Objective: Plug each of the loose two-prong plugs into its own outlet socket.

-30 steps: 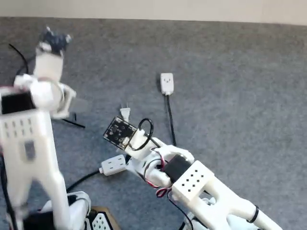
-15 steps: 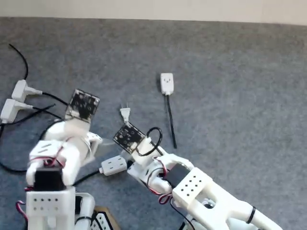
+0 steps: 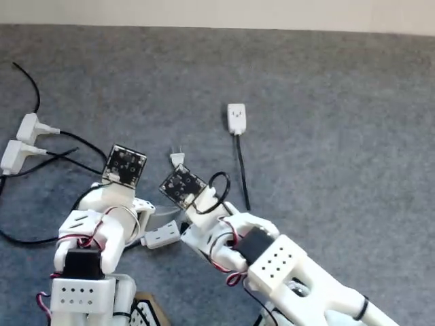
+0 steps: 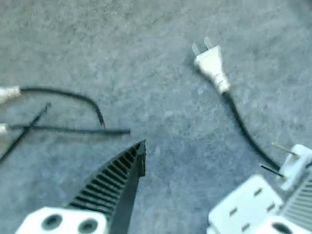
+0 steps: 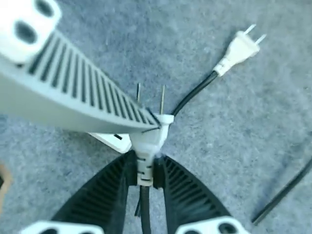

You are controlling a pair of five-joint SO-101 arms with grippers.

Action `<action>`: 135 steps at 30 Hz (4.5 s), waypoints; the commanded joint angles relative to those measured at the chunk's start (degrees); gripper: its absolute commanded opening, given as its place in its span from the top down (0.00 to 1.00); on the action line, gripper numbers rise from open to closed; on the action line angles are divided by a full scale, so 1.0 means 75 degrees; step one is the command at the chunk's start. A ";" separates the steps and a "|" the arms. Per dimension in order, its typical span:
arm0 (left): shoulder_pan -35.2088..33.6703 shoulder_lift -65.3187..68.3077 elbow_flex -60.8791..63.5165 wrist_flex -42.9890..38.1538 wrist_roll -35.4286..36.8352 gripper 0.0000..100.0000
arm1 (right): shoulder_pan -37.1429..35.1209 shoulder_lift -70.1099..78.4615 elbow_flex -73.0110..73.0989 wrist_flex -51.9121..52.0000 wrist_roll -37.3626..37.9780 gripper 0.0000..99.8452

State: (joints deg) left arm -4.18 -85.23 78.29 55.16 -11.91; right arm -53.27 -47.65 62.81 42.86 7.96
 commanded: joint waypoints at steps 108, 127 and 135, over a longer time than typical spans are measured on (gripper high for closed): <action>-0.2549 0.8352 -0.6160 0.1090 0.0094 0.56 | -0.1729 -0.0299 0.0838 0.5386 0.5158 0.99; -0.2596 0.8352 -0.6160 0.1137 0.0082 0.56 | -0.2409 0.2174 0.0756 0.4519 0.4818 0.87; -0.2596 0.8352 -0.6125 0.1137 0.0082 0.56 | -0.2186 0.2198 0.0803 0.4155 0.4759 0.86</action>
State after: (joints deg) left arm -23.08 -22.64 34.86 63.34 -10.95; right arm -70.86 -31.21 68.79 74.33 44.09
